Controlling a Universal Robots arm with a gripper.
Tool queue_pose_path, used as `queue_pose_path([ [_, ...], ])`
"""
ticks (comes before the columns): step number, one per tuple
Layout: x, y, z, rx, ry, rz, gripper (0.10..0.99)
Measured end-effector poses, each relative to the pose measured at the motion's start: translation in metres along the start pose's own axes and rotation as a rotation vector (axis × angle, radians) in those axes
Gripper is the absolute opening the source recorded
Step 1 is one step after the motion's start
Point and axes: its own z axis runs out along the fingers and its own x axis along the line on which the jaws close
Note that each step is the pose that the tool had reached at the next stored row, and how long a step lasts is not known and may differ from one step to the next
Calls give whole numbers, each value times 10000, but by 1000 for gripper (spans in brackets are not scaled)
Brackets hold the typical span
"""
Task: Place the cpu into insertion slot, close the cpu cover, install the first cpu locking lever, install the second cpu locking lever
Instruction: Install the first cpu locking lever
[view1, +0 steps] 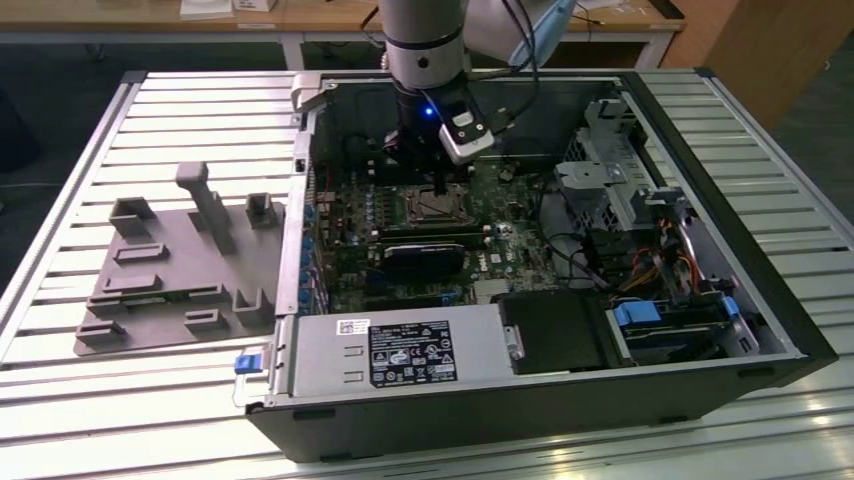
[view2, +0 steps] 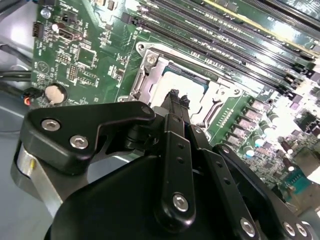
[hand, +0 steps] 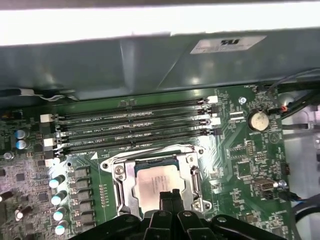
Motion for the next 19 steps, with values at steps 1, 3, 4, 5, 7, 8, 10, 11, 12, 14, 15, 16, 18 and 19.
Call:
queue_pose_path([
  [1,-3,1,-19,-1,-3,-8,102],
  [3,-8,2,-57,-5,-8,-21,102],
  [4,-11,3,-73,-7,-10,-27,102],
  [5,-14,3,-90,-7,-10,-33,102],
  [7,-18,4,-120,-9,-14,-39,102],
  [8,-20,5,-131,-9,-15,-40,102],
  [10,-21,5,-138,-11,-17,-40,102],
  [11,-21,5,-138,-11,-17,-40,102],
  [12,-21,5,-138,-12,-17,-40,102],
  [14,-21,5,-140,-10,-16,-40,102],
  [15,-21,5,-141,-8,-12,-40,102],
  [16,-22,5,-140,-5,2,-40,102],
  [18,-28,6,-137,34,59,-44,102],
  [19,-33,7,-134,60,111,-46,102],
])
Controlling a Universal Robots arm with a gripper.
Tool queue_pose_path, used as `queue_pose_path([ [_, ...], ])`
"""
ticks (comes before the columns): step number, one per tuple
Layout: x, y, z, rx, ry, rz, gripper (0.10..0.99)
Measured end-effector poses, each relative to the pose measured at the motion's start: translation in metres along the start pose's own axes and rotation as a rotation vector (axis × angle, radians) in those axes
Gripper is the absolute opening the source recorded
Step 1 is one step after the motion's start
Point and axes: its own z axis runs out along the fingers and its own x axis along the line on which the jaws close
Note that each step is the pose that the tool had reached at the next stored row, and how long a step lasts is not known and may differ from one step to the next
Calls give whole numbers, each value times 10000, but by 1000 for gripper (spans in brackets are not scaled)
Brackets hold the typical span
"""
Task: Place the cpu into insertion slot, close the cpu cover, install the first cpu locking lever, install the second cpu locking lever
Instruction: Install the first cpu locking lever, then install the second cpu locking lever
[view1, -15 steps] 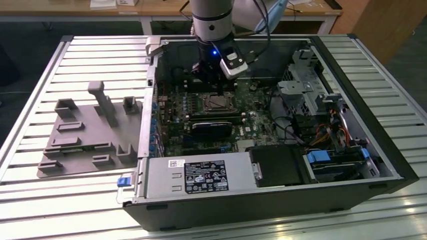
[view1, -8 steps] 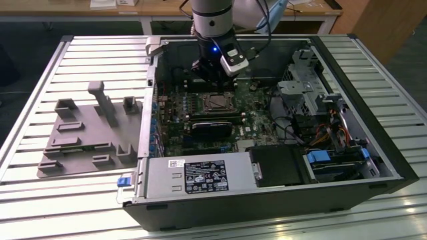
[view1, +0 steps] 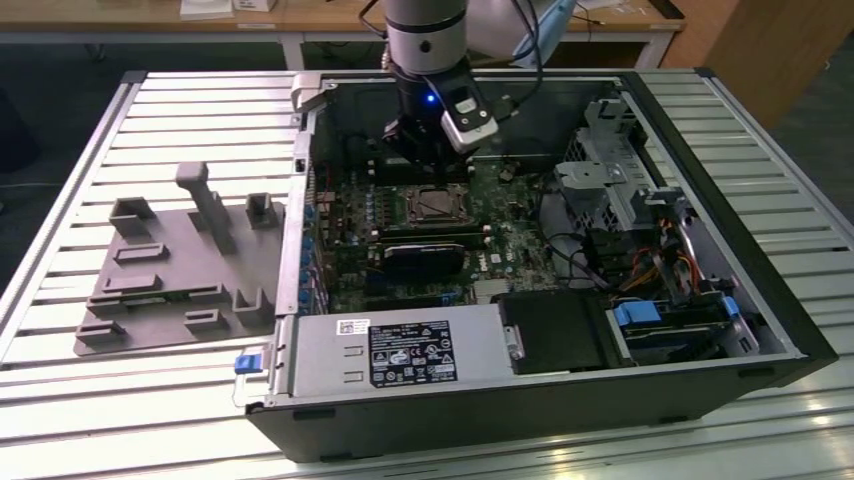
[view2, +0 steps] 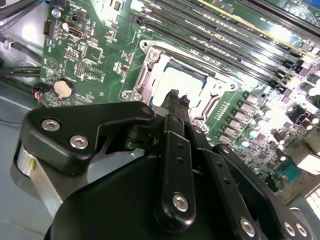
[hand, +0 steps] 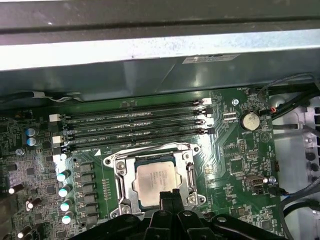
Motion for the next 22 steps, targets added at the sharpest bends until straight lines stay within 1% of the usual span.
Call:
queue_pose_path([
  [3,-17,2,7,77,190,-6,102],
  [6,-40,6,15,165,442,-10,102],
  [7,-44,6,17,184,498,-12,102],
  [8,-46,6,17,194,523,-13,102],
  [10,-45,6,16,197,528,-12,102],
  [12,-46,7,17,209,554,-13,102],
  [15,-47,4,17,209,555,-15,102],
  [22,-53,-43,16,209,556,-14,102],
])
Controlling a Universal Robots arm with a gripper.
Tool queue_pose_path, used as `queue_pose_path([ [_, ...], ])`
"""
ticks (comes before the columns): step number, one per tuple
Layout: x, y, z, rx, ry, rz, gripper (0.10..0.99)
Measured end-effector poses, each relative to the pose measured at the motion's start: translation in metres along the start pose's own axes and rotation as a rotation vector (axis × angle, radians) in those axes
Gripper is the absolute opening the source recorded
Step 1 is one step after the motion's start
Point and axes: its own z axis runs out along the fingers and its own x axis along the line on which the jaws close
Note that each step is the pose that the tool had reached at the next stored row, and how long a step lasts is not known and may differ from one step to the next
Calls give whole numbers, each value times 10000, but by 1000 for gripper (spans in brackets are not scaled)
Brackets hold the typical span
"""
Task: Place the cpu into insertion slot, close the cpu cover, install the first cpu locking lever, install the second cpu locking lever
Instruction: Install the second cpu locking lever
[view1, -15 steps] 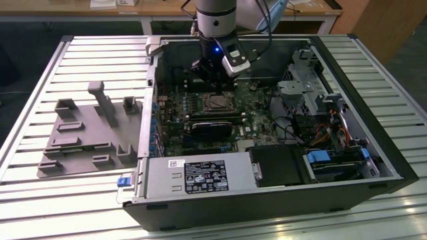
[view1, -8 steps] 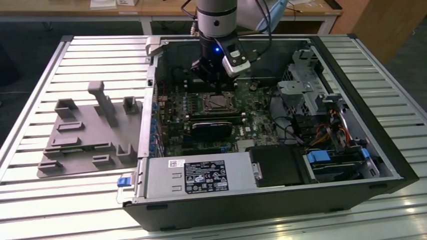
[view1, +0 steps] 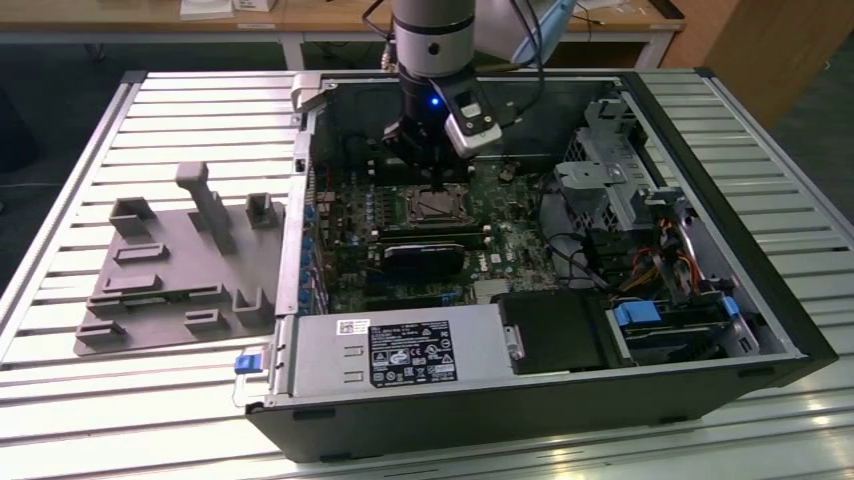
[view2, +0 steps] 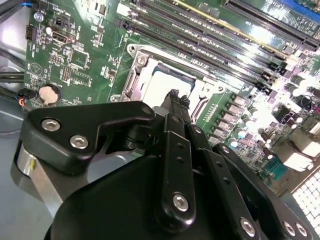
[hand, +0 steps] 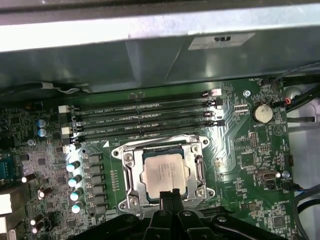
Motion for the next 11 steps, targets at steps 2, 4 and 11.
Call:
queue_pose_path([
  [2,-3,-21,0,-1,0,0,102],
  [4,-7,-48,0,0,0,0,102],
  [11,-17,-119,0,0,0,1,102],
])
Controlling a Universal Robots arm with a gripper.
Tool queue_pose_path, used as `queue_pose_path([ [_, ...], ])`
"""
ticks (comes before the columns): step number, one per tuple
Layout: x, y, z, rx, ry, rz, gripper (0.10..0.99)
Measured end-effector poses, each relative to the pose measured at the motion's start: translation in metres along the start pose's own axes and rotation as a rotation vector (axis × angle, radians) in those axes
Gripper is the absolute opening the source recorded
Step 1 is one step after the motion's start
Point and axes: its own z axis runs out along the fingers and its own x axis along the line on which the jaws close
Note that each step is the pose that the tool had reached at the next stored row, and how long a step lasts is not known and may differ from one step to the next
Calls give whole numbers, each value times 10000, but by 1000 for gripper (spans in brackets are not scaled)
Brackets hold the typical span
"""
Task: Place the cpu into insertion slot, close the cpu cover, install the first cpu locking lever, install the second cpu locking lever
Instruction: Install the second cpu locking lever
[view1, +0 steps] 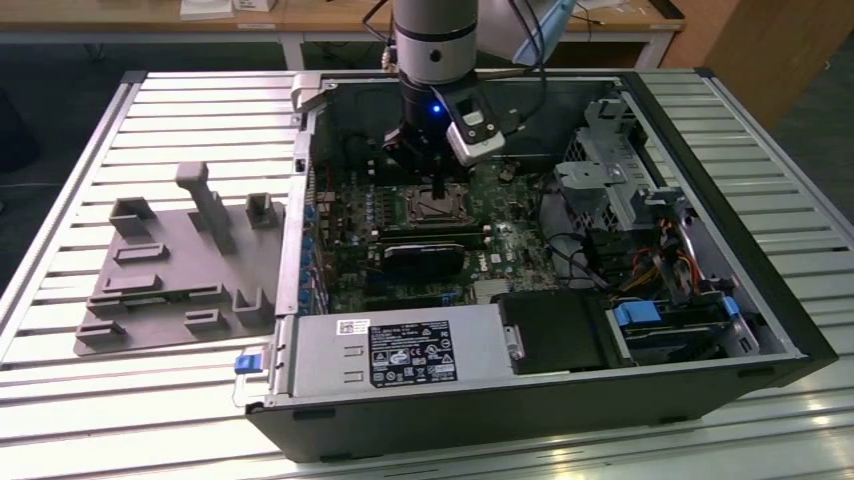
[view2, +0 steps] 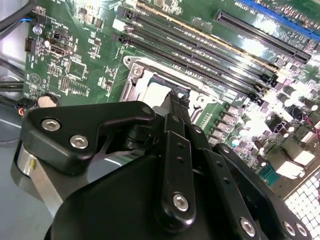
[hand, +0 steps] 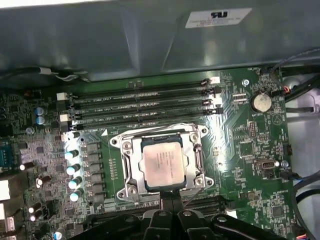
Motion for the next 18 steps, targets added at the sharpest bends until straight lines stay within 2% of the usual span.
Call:
queue_pose_path([
  [18,-23,-175,34,1,0,7,102],
])
